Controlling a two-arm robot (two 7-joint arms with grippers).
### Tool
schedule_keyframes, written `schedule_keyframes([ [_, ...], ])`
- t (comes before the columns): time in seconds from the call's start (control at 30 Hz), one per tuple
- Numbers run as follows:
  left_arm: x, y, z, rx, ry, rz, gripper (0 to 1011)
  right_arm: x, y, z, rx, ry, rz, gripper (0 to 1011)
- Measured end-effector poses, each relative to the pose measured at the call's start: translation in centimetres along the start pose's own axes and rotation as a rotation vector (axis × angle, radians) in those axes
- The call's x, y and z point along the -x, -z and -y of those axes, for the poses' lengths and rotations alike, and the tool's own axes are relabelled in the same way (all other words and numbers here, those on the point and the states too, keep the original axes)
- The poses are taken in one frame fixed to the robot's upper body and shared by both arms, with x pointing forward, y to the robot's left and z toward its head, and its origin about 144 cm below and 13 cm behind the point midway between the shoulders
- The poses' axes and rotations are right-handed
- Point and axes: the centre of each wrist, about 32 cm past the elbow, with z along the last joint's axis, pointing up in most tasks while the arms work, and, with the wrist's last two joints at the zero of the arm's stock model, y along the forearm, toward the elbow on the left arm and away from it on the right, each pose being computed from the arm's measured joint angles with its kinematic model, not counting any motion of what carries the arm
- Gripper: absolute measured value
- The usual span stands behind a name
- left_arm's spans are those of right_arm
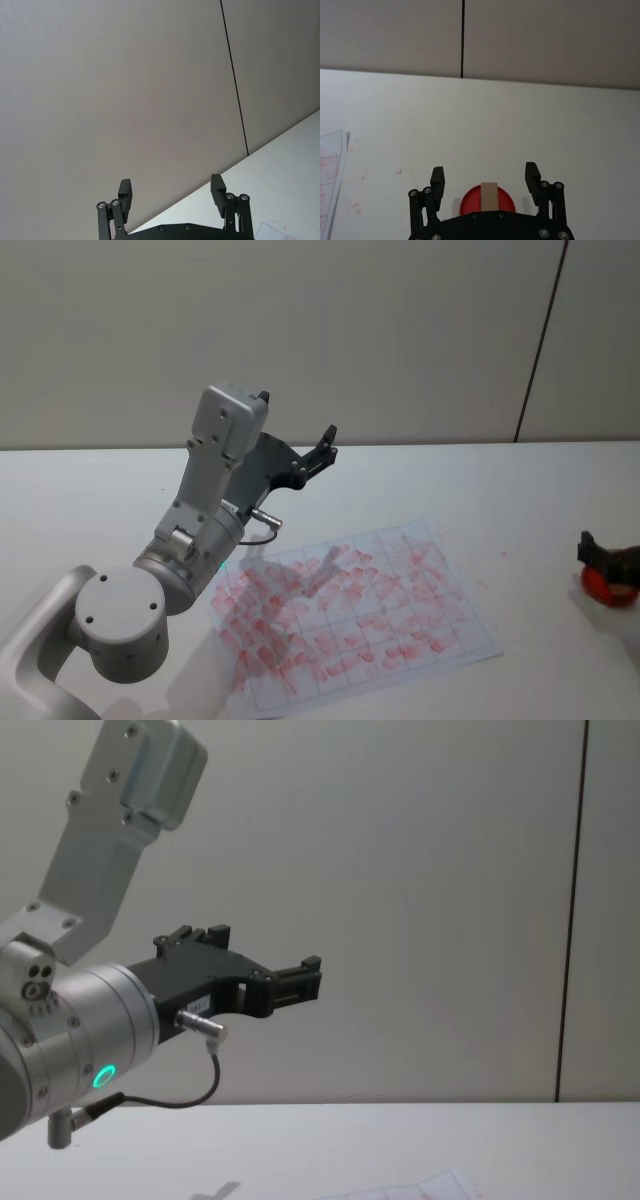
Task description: Use the one hand to pick up the stamp and affix it onto the A4 paper.
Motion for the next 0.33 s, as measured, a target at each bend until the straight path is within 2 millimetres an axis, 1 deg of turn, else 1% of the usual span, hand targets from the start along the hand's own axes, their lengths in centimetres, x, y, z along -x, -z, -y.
schedule_keyframes([
  [0.1, 0.0, 0.0, 0.0, 0.0, 0.0, 0.0, 1001, 0.1, -0.2, 0.5, -0.052, -0.002, 0.011, 1001],
  [0.17, 0.0, 0.0, 0.0, 0.0, 0.0, 0.0, 1001, 0.1, -0.3, 0.7, -0.062, -0.003, 0.013, 1001],
  [0.33, 0.0, 0.0, 0.0, 0.0, 0.0, 0.0, 1001, 0.4, -0.6, 1.8, -0.152, -0.007, 0.034, 1001],
])
